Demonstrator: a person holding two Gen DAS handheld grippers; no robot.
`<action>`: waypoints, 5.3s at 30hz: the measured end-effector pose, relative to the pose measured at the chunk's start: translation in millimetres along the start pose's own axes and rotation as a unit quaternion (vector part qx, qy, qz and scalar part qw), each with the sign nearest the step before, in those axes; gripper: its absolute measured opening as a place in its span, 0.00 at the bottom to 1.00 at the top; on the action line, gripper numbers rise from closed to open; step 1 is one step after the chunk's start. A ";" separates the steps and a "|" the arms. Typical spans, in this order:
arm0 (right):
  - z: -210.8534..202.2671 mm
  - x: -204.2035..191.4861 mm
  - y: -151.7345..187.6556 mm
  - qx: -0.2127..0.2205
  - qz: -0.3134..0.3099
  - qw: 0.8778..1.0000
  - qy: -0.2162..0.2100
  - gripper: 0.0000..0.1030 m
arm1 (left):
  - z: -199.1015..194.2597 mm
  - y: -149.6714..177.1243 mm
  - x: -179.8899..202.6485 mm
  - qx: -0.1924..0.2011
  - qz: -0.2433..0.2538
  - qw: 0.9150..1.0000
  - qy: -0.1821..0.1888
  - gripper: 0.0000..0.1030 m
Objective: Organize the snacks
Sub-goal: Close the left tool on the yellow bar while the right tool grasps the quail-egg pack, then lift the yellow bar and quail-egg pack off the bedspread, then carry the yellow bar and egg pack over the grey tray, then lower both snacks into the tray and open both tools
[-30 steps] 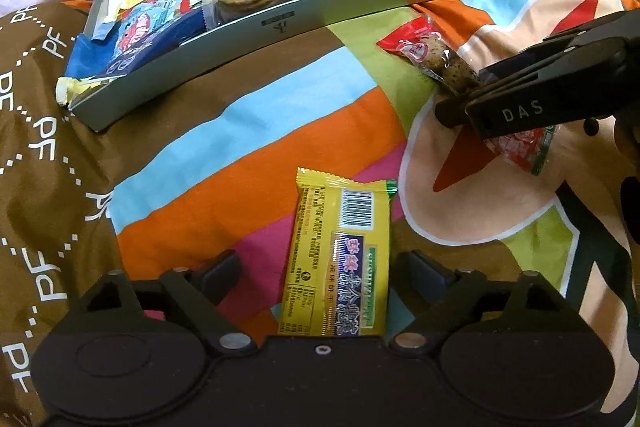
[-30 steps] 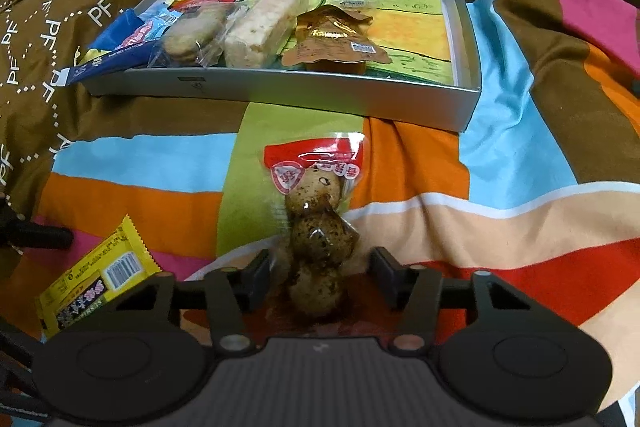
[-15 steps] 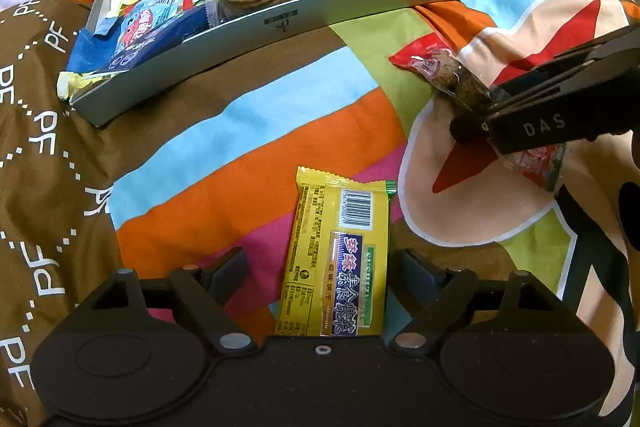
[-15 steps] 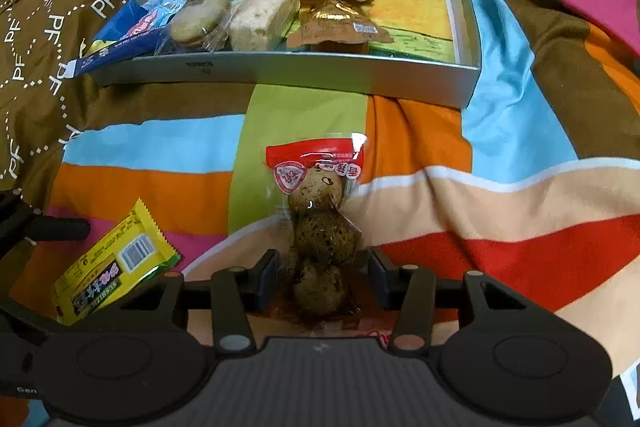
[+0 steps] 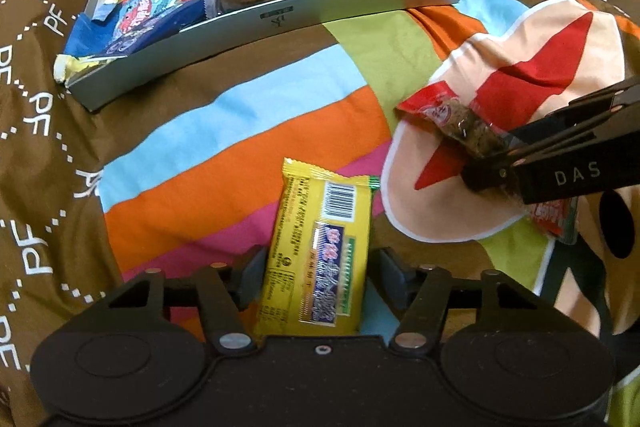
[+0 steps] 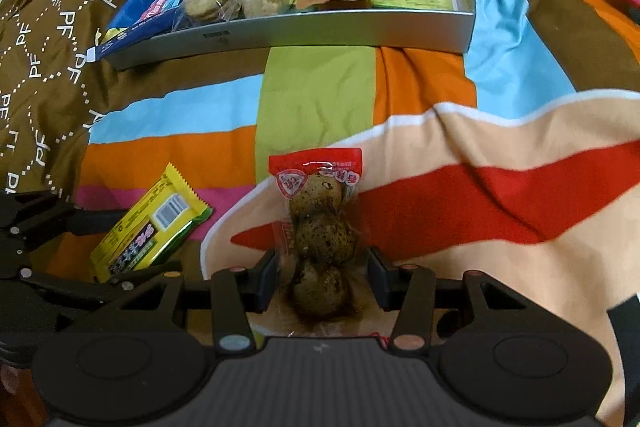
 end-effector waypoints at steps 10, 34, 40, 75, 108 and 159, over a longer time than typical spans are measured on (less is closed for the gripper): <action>-12.8 2.7 14.4 -0.014 0.026 1.000 -0.012 0.50 | -4.1 4.1 2.0 -0.004 -0.026 0.999 0.027 0.63; -10.2 -2.8 16.8 -0.013 0.023 1.000 -0.010 0.51 | -4.9 4.1 4.0 0.000 -0.019 0.999 0.036 0.50; -9.9 -4.7 16.8 -0.007 0.014 1.000 -0.009 0.49 | -8.6 5.3 4.6 -0.004 -0.045 0.998 0.053 0.50; -36.4 -25.4 7.8 0.099 -0.084 0.989 0.064 0.45 | -42.5 -9.0 -3.0 0.109 -0.094 0.989 0.047 0.49; -80.6 -6.1 -42.8 0.310 -0.042 0.946 0.083 0.45 | -73.0 -96.8 -40.3 0.273 -0.171 0.946 0.019 0.49; 11.1 6.6 -135.8 0.284 0.009 0.957 0.065 0.55 | 24.7 -157.3 -93.0 0.260 -0.209 0.942 -0.022 0.58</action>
Point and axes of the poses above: each gripper's, at about its wrist camera, not at the fingertips, and z roughly the way its jaws point, x to its right, y to its underside, the point moved 3 cm from there along z, roughly the way its jaws point, and after that the axes turned 2 degrees about -y, right-handed, at the moved point
